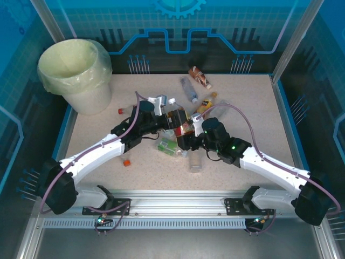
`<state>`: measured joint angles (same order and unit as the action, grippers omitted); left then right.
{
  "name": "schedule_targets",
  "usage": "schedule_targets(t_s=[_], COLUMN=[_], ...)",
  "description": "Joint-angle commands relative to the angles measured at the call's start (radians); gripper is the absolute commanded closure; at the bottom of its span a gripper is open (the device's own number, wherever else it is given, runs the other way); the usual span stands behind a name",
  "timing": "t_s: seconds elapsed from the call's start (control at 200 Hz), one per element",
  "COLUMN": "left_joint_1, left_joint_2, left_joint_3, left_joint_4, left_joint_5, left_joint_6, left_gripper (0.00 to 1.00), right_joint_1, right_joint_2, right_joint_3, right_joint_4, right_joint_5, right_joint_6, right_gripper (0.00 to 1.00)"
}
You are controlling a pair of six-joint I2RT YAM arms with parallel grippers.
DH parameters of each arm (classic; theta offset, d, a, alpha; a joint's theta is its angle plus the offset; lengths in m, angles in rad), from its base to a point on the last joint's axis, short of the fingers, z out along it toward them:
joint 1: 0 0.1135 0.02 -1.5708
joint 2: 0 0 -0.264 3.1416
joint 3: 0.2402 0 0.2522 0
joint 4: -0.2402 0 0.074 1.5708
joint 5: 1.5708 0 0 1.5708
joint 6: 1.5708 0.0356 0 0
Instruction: Put the plastic bottles in the bin
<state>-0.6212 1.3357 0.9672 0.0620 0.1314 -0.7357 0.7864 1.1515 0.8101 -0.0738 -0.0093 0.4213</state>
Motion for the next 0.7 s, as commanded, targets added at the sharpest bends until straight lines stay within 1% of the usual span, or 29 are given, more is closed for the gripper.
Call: schedule_targets(t_s=[0.0,0.06,0.13,0.17,0.235,0.31,0.355,0.5,0.52,0.615,0.67,0.695], left_joint_1=[-0.004,-0.004,-0.005,-0.005,-0.004,-0.004,-0.004,0.0,0.001,0.022,0.042,0.052], left_joint_2=[0.019,0.019,0.016,0.017,0.017,0.016,0.013,-0.005,-0.008,-0.018,-0.024,-0.028], left_joint_3=[0.015,0.012,0.009,0.008,0.007,0.002,0.003,0.0,-0.002,0.002,0.013,0.018], left_joint_4=[-0.001,0.032,0.059,0.066,0.07,0.073,0.064,0.019,0.016,-0.034,-0.082,-0.105], left_joint_5=[-0.017,0.018,0.046,0.055,0.055,0.048,0.04,-0.044,-0.057,-0.118,-0.159,-0.179], left_joint_6=[-0.018,-0.011,-0.002,0.002,0.005,0.006,0.01,0.018,0.018,0.012,0.015,0.021], left_gripper=[0.02,0.07,0.16,0.23,0.31,0.36,0.37,0.37,0.37,0.37,0.38,0.39], right_joint_1=[0.014,0.014,0.014,0.014,0.014,0.014,0.013,0.014,0.014,0.013,0.013,0.014], right_joint_2=[0.004,0.011,0.021,0.028,0.036,0.043,0.042,0.037,0.035,0.03,0.023,0.017], right_joint_3=[0.033,0.038,0.046,0.051,0.06,0.064,0.064,0.064,0.093,0.114,0.124,0.125], right_joint_4=[0.085,0.085,0.081,0.077,0.071,0.065,0.06,0.004,-0.008,-0.068,-0.1,-0.111], right_joint_5=[-0.052,-0.057,-0.061,-0.068,-0.081,-0.087,-0.087,-0.086,-0.085,-0.079,-0.062,-0.052], right_joint_6=[-0.002,-0.008,-0.013,-0.015,-0.017,-0.012,-0.012,-0.036,-0.044,-0.085,-0.11,-0.117], right_gripper=[0.46,0.45,0.45,0.44,0.43,0.4,0.37,0.2,0.18,0.12,0.05,0.0])
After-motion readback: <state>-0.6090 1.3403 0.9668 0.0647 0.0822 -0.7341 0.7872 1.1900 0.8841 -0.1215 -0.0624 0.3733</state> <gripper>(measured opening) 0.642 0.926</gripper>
